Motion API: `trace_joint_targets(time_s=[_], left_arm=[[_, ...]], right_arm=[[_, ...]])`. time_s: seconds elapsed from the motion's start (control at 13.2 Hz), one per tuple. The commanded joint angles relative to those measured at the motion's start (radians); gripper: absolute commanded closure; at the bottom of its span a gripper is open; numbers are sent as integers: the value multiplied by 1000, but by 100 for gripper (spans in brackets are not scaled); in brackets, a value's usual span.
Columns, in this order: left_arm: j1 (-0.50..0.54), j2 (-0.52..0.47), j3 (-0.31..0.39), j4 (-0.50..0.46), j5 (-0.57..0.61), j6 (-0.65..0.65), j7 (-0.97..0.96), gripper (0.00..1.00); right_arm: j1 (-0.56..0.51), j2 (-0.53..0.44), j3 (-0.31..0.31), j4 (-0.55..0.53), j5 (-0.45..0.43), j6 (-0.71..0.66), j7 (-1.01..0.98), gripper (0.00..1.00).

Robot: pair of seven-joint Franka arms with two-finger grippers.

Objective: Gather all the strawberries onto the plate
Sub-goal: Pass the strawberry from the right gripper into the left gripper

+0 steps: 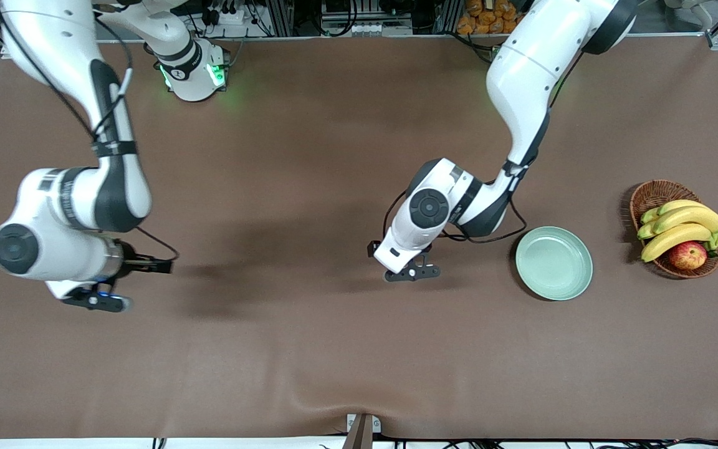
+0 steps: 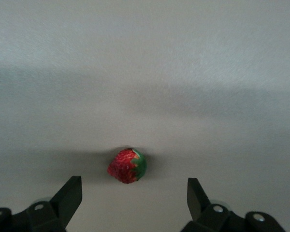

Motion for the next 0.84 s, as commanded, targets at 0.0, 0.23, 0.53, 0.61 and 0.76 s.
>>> trace_joint_targets(time_s=[0.0, 0.23, 0.53, 0.61, 0.76], left_arm=[[-12, 34, 10, 23, 52, 3, 3, 16], [-11, 46, 10, 23, 55, 3, 32, 33], [-3, 57, 10, 23, 60, 8, 114, 51], [-1, 57, 10, 25, 60, 6, 115, 54], [-3, 65, 12, 27, 60, 9, 117, 60]], right_arm=[[-60, -36, -13, -117, -18, 6, -91, 0], [-159, -23, -13, -161, -18, 43, -229, 0], [-202, -23, -13, -310, -18, 178, -325, 0], [-207, -23, -13, -335, -18, 180, -329, 0], [-209, -23, -13, -375, -18, 180, -336, 0]])
